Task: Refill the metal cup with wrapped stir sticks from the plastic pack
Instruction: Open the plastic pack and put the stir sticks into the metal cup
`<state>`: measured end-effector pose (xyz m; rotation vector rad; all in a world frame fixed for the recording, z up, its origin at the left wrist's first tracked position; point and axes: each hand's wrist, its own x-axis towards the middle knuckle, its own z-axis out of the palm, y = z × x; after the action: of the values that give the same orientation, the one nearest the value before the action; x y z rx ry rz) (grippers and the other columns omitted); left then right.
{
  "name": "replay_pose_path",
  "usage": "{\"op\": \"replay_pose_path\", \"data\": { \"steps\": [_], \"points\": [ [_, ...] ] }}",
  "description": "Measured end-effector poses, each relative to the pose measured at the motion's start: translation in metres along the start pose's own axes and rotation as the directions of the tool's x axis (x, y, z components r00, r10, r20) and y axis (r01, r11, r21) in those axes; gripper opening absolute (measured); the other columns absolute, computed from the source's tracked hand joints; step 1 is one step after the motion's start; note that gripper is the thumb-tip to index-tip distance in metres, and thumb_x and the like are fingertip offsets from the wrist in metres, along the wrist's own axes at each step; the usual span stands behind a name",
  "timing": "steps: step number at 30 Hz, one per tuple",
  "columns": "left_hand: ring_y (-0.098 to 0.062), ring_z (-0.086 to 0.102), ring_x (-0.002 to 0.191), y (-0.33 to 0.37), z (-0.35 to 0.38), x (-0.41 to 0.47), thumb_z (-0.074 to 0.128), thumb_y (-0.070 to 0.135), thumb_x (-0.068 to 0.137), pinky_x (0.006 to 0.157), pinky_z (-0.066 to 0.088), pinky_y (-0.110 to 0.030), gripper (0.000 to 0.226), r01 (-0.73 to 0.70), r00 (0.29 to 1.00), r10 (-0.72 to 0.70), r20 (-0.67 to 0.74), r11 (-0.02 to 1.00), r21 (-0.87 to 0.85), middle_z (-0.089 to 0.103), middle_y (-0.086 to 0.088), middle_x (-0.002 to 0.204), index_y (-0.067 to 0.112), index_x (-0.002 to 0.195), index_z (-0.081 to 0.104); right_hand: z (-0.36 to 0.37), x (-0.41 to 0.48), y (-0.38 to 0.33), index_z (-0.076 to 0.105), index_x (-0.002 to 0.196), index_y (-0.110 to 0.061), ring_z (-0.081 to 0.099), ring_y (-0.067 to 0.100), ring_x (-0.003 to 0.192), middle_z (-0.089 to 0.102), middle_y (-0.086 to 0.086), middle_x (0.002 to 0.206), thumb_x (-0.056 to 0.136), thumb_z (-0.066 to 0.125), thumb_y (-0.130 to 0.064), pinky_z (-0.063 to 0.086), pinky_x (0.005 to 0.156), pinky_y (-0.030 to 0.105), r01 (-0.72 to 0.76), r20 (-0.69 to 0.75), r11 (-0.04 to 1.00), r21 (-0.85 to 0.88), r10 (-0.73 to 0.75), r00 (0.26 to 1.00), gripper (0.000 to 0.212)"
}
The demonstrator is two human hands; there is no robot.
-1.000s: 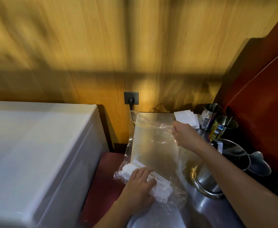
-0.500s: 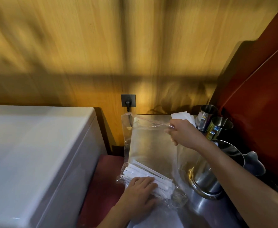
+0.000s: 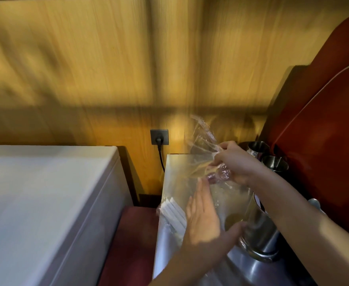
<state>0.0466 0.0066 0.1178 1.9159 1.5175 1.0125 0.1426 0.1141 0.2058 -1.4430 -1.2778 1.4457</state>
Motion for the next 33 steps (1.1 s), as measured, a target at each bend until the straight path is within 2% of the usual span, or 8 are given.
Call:
{"op": "replay_pose_path", "data": {
  "steps": [4, 8, 12, 15, 21, 25, 30, 33],
  "points": [
    [-0.01, 0.008, 0.142, 0.011, 0.0, 0.014, 0.064, 0.029, 0.081, 0.118, 0.014, -0.032, 0.099, -0.036, 0.96, 0.045, -0.276, 0.999, 0.036, 0.01, 0.001, 0.156, 0.032, 0.141, -0.015, 0.01, -0.009, -0.001, 0.034, 0.116, -0.019, 0.064, 0.025, 0.062, 0.055, 0.019, 0.105, 0.08, 0.056, 0.007, 0.054, 0.052, 0.032, 0.031, 0.049, 0.978, 0.205, -0.042, 0.998, 0.049],
    [0.016, 0.036, 0.116, 0.005, -0.028, 0.03, 0.055, -0.002, 0.085, 0.093, 0.025, 0.005, 0.061, -0.1, 0.912, 0.035, -0.408, 0.985, -0.139, 0.042, 0.021, 0.129, 0.024, 0.137, 0.035, 0.013, -0.02, 0.001, 0.044, 0.115, -0.015, 0.06, 0.018, 0.062, 0.066, 0.01, 0.085, 0.08, 0.066, -0.008, 0.051, 0.055, 0.03, 0.119, 0.175, 0.954, 0.274, -0.171, 0.97, 0.041],
    [-0.007, 0.064, 0.091, 0.001, -0.06, 0.045, 0.059, -0.012, 0.081, 0.077, 0.051, -0.017, 0.039, -0.149, 0.966, -0.007, -0.259, 0.804, -0.575, 0.066, 0.005, 0.097, 0.023, 0.099, 0.06, 0.008, -0.022, 0.001, 0.051, 0.109, -0.007, 0.066, 0.021, 0.067, 0.068, 0.011, 0.081, 0.076, 0.069, -0.008, 0.056, 0.061, 0.032, 0.162, 0.205, 0.917, 0.366, -0.249, 0.947, 0.037],
    [-0.02, 0.067, 0.084, -0.005, -0.077, 0.056, 0.067, -0.005, 0.076, 0.07, 0.054, -0.029, 0.03, -0.107, 0.971, -0.064, -0.229, 0.743, -0.661, 0.07, -0.004, 0.092, 0.02, 0.091, 0.066, 0.005, -0.02, 0.007, 0.055, 0.111, -0.009, 0.069, 0.02, 0.072, 0.071, 0.008, 0.084, 0.072, 0.072, -0.024, 0.055, 0.062, 0.031, 0.216, 0.178, 0.897, 0.385, -0.302, 0.937, 0.046],
    [-0.023, 0.07, 0.081, -0.031, -0.117, 0.069, 0.055, -0.001, 0.074, 0.064, 0.057, -0.032, 0.032, -0.045, 0.996, -0.033, -0.077, 0.571, -0.82, 0.075, -0.007, 0.089, 0.019, 0.094, 0.07, -0.013, 0.007, 0.04, 0.052, 0.117, -0.016, 0.053, 0.015, 0.096, 0.056, 0.001, 0.115, 0.077, 0.072, -0.018, 0.041, 0.063, 0.022, 0.263, -0.361, 0.962, 0.074, -0.22, 0.906, 0.046],
    [-0.024, 0.07, 0.079, -0.044, -0.13, 0.069, 0.047, -0.008, 0.075, 0.07, 0.058, -0.039, 0.038, -0.014, 0.999, 0.044, 0.007, 0.469, -0.883, 0.074, -0.008, 0.084, 0.017, 0.092, 0.069, -0.026, 0.014, 0.055, 0.038, 0.135, -0.026, 0.038, 0.017, 0.121, 0.041, -0.004, 0.132, 0.06, 0.082, -0.032, 0.037, 0.087, 0.031, 0.255, -0.163, 0.964, 0.071, -0.241, 0.957, 0.087],
    [-0.019, 0.071, 0.075, -0.05, -0.137, 0.071, 0.046, -0.012, 0.073, 0.068, 0.059, -0.034, 0.039, 0.111, 0.987, -0.16, 0.033, 0.506, -0.855, 0.075, -0.01, 0.083, 0.015, 0.091, 0.068, -0.025, 0.011, 0.065, 0.071, 0.079, -0.013, 0.067, 0.023, 0.078, 0.071, 0.006, 0.074, 0.075, 0.07, -0.009, 0.05, 0.079, 0.036, 0.338, 0.036, 0.934, 0.117, -0.344, 0.938, 0.006],
    [-0.018, 0.063, 0.074, -0.044, -0.152, 0.079, 0.038, -0.016, 0.083, 0.055, 0.05, -0.019, 0.036, 0.093, 0.814, -0.474, -0.335, 0.677, -0.73, 0.069, -0.011, 0.089, 0.014, 0.094, 0.056, -0.018, 0.008, 0.059, 0.068, 0.084, -0.004, 0.066, 0.02, 0.074, 0.069, 0.009, 0.072, 0.079, 0.065, -0.005, 0.054, 0.072, 0.029, 0.416, -0.043, 0.903, 0.11, -0.414, 0.909, 0.005]
  ]
}}
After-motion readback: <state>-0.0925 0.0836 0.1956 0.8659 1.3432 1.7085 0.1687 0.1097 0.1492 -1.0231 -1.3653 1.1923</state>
